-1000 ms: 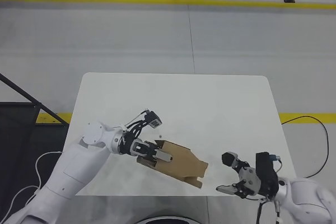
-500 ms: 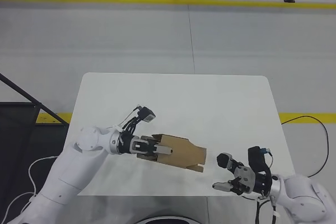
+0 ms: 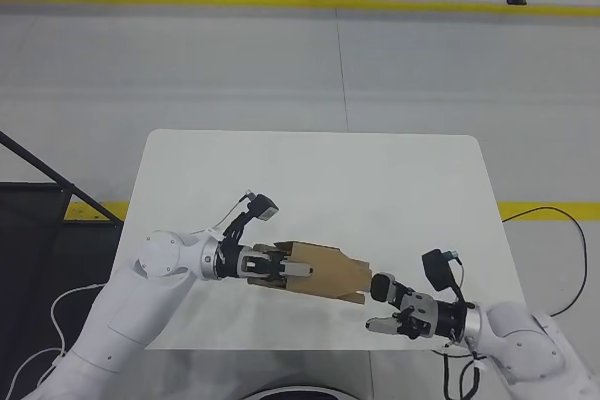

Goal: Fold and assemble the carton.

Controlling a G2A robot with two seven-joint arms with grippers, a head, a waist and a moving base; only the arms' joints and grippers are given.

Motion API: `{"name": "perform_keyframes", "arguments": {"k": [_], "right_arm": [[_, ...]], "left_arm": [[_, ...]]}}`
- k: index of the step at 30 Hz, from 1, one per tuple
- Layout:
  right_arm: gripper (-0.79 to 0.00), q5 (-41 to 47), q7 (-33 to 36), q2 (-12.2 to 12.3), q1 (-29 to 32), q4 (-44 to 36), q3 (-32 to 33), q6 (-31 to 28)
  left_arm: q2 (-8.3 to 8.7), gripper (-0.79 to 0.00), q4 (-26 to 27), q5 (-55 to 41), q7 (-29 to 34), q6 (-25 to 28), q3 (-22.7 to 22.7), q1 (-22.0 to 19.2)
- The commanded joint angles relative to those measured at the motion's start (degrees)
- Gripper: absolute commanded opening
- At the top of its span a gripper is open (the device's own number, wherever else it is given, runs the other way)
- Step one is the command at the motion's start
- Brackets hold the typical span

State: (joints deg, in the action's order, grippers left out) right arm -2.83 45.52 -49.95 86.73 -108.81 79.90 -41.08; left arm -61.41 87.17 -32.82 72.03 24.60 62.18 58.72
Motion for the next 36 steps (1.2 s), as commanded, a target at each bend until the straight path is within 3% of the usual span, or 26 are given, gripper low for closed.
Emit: {"name": "perform_keyframes", "arguments": {"k": [1, 8, 20, 36], "right_arm": [[0.0, 0.01, 0.0, 0.0, 0.0, 0.0, 0.0, 0.0], [0.0, 4.4, 2.0, -0.22, -0.87, -0.46, -2.98, 6.02], [0.0, 22.94, 13.12, -0.15, -6.29, 3.86, -5.41, 6.85], [0.0, 25.23, 11.94, 0.12, -7.0, 6.39, -1.43, 12.46]], "left_arm": [[0.0, -0.785, -0.01, 0.01, 0.01, 0.0, 0.0, -0.01], [-0.01, -0.785, 1.83, 2.14, -2.56, -0.91, -0.23, 1.04], [0.08, -0.785, 2.37, 3.14, -2.93, -0.72, 0.11, 1.84], [0.17, -0.785, 2.82, 3.67, -2.27, -0.43, 0.31, 2.2]]}}
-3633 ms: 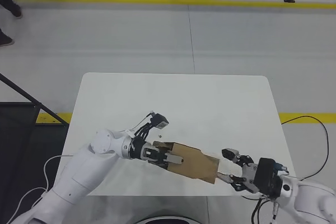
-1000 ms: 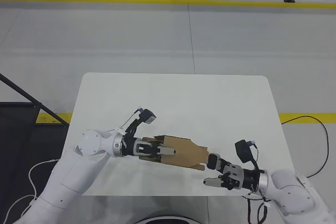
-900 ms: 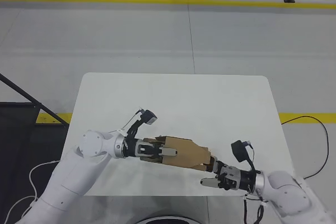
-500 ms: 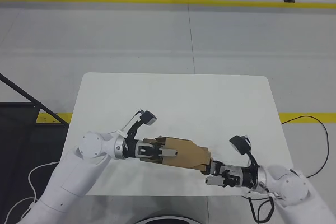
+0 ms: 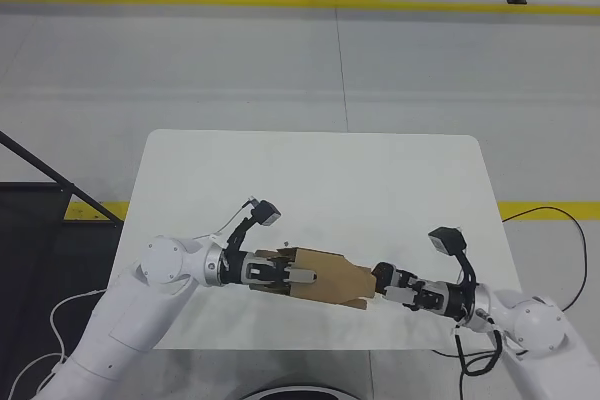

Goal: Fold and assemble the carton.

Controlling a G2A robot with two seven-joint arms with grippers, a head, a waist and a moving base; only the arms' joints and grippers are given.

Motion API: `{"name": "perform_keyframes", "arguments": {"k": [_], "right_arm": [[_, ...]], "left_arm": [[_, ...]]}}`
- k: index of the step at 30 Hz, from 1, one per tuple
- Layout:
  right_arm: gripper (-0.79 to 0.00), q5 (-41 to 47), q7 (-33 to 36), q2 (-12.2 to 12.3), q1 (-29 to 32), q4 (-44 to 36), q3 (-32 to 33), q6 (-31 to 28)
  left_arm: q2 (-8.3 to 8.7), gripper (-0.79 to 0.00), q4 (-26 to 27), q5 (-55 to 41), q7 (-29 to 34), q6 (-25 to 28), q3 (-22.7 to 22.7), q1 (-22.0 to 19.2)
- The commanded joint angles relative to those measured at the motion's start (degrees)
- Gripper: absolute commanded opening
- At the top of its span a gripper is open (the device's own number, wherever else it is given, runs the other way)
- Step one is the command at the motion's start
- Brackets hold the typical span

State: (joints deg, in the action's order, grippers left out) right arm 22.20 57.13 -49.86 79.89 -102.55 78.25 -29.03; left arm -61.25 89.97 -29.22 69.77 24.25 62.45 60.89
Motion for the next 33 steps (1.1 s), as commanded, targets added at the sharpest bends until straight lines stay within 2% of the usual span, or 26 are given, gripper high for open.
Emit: {"name": "perform_keyframes", "arguments": {"k": [1, 15, 33], "right_arm": [[0.0, 0.5, 0.54, 0.03, -0.28, 0.21, 0.35, 0.69], [0.0, 0.08, 4.82, -0.25, -3.37, -1.92, -2.05, 3.73], [0.0, -3.19, 3.06, -0.21, -2.24, -5.41, -1.02, 5.91]], "left_arm": [[0.02, -0.785, 0.09, 0.09, -0.02, -0.1, 0.05, 0.06], [-0.17, -0.785, -0.21, 1.25, -0.57, -0.56, -0.8, -0.61], [-0.09, -0.785, -0.35, 1.54, -0.45, 0.17, -0.55, -0.29]]}}
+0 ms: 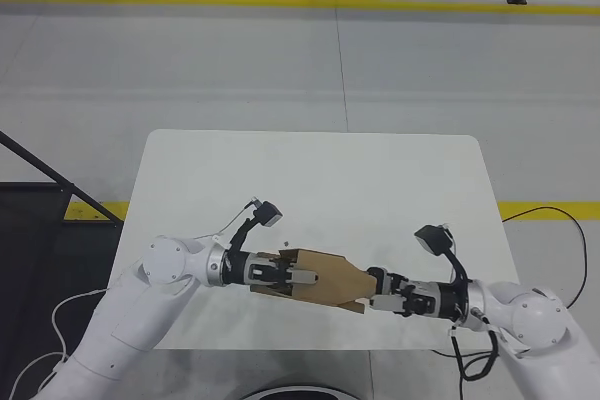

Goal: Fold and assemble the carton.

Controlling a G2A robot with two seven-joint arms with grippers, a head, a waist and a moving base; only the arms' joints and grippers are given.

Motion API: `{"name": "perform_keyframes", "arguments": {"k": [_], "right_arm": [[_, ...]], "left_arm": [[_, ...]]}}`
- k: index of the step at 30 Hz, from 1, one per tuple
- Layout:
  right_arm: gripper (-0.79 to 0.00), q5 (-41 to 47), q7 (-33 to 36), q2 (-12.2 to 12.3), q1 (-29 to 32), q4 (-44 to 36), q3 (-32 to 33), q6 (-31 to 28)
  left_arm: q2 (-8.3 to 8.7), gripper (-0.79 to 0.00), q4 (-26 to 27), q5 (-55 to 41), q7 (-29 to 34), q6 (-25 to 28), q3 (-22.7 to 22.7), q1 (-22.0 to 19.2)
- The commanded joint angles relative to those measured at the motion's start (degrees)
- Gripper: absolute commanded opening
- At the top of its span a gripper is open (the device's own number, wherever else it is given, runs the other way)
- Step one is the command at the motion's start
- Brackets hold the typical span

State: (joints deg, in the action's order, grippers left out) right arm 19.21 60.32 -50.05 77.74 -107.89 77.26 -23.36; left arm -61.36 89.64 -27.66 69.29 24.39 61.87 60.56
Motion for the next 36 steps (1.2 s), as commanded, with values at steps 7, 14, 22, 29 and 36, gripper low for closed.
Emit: {"name": "perform_keyframes", "arguments": {"k": [7, 14, 22, 29, 36], "right_arm": [[0.0, -0.8, -0.44, -0.14, -0.77, 0.03, -0.52, 1.13], [-0.077, -0.82, -0.6, -0.27, -1.42, 1.06, -0.82, 1.38], [-0.252, -0.48, -0.4, -0.39, -1.8, 2.18, -1.14, 1.08], [-0.308, -0.11, 0.12, -0.53, -2.13, 3.05, -1.73, 0.64], [-0.4, 0.07, 0.34, -0.69, -2.61, 3.93, -2.36, 0.5]], "left_arm": [[0.06, -0.785, 0.06, -0.01, 0.24, 0.26, 0.17, 0.14], [0.1, -0.785, 0.11, -0.02, 0.45, 0.57, 0.24, 0.24], [0.15, -0.785, 0.31, -0.03, 0.8, 0.75, 0.28, 0.27], [0.17, -0.785, 0.42, 0.03, 0.72, 0.82, 0.28, 0.28], [0.19, -0.785, 0.8, -0.26, 0.72, 1.44, 0.35, 0.45]]}}
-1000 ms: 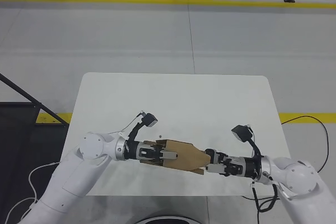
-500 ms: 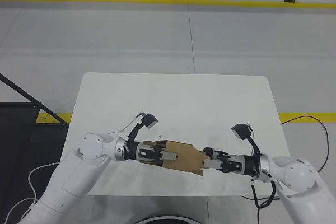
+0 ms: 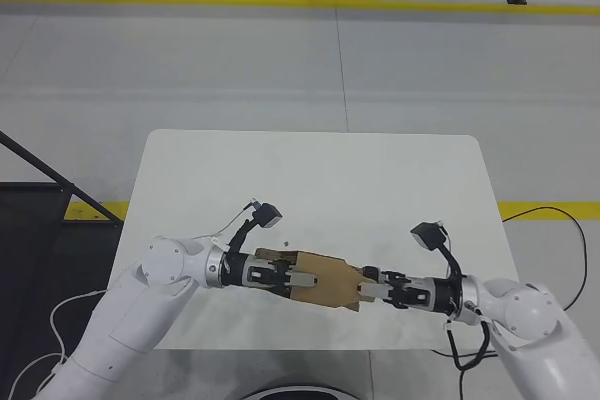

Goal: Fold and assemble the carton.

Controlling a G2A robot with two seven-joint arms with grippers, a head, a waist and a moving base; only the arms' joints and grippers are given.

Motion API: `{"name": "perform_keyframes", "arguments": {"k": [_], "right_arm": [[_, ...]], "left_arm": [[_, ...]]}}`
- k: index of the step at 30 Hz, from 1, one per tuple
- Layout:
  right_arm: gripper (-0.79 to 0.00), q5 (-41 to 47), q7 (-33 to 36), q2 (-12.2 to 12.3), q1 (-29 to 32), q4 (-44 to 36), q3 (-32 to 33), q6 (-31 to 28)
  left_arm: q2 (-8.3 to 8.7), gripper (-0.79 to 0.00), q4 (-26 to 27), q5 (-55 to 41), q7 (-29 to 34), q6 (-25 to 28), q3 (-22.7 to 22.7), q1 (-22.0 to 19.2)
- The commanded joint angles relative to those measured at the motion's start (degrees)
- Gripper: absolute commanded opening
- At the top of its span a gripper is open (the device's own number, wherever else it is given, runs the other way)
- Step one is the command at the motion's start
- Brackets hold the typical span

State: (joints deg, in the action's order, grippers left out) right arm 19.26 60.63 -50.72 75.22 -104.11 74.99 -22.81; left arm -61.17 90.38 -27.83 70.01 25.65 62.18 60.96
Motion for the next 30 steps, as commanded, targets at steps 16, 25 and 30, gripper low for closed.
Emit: {"name": "perform_keyframes", "arguments": {"k": [16, 25, 30], "right_arm": [[-0.406, 1.52, 0.87, -0.43, -1.74, 2.97, -1.31, -1.08], [-0.397, 2.33, 0.86, -0.17, -0.15, 2.8, 0.98, -2.44], [-0.372, 2.28, 0.83, -0.01, 1.06, 2.28, 2.17, -2.69]], "left_arm": [[0.09, -0.785, 0.44, -0.61, 1.07, 1.07, 0.03, 0.13], [0.12, -0.785, 0.34, -0.43, 1.15, 0.69, -0.09, -0.04], [0.1, -0.785, 0.43, -0.33, 1.01, 0.3, -0.26, -0.2]]}}
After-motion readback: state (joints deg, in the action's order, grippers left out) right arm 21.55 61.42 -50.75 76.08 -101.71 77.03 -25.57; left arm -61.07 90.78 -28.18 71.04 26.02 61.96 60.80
